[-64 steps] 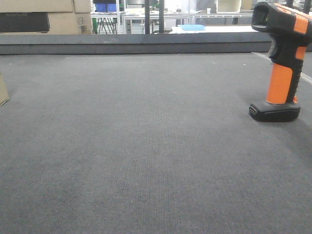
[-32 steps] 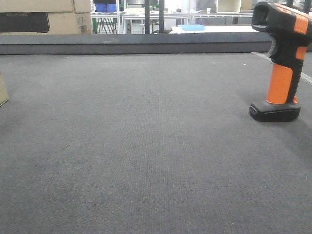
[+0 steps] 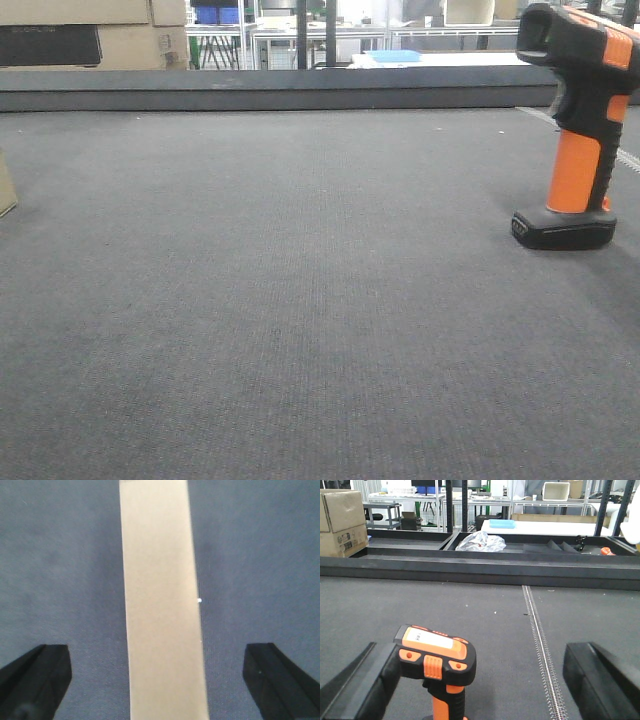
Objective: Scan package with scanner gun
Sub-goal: 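Close the left gripper on the box and lift it up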
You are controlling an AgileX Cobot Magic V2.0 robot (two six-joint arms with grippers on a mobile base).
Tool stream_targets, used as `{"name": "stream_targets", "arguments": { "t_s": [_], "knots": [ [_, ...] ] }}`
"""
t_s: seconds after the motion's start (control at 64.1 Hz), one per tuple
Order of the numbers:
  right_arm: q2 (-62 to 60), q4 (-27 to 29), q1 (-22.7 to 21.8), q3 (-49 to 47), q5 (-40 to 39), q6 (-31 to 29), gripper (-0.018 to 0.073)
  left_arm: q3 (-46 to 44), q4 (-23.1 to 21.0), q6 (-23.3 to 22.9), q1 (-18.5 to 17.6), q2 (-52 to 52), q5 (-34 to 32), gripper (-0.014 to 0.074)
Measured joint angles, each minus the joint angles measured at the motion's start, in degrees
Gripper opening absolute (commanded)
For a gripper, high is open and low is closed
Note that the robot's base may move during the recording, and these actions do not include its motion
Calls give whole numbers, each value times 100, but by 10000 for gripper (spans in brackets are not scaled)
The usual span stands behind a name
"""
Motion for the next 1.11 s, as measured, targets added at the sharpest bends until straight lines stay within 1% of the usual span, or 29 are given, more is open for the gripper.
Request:
{"name": "stream_targets", "arguments": {
  "t_s": [0.156, 0.281, 0.405, 0.577, 0.639, 0.67, 0.748, 0.811, 0.826, 0.873, 0.889, 0.92, 0.935, 0.951, 1.076, 1.107],
  "knots": [
    [0, 0, 0, 0, 11, 0, 568, 0, -410, 379, 163, 360, 12, 599],
    [0, 0, 0, 0, 21, 0, 568, 22, -561, 476, 177, 542, 12, 599],
    [10, 0, 0, 0, 21, 0, 568, 125, -586, 508, 177, 727, 12, 599],
    [10, 0, 0, 0, 32, 0, 568, 182, -503, 522, 177, 975, 12, 599],
    [10, 0, 0, 0, 32, 0, 568, 182, -491, 522, 177, 1007, 12, 585],
    [10, 0, 0, 0, 32, 0, 568, 182, -481, 522, 177, 1006, 12, 563],
    [10, 0, 0, 0, 32, 0, 568, 182, -456, 522, 177, 1006, 12, 455],
    [10, 0, 0, 0, 32, 0, 568, 182, -410, 522, 177, 1006, 12, 310],
    [10, 0, 0, 0, 32, 0, 568, 182, -410, 522, 177, 1006, 12, 254],
    [10, 0, 0, 0, 32, 0, 568, 182, -353, 522, 177, 1006, 12, 135],
    [10, 0, 0, 0, 32, 0, 568, 182, -352, 543, 177, 1006, 12, 75],
    [10, 0, 0, 0, 32, 0, 568, 182, -340, 543, 177, 1006, 12, -6],
    [10, 0, 0, 0, 32, 0, 568, 182, -329, 543, 177, 1006, 12, -66],
    [10, 0, 0, 0, 32, 0, 568, 182, -330, 543, 177, 1006, 12, -105],
    [10, 0, 0, 0, 32, 0, 568, 182, -342, 543, 177, 1006, 12, -111],
    [10, 0, 0, 0, 32, 0, 568, 182, -410, 543, 177, 1006, 12, -111]
  ]
}}
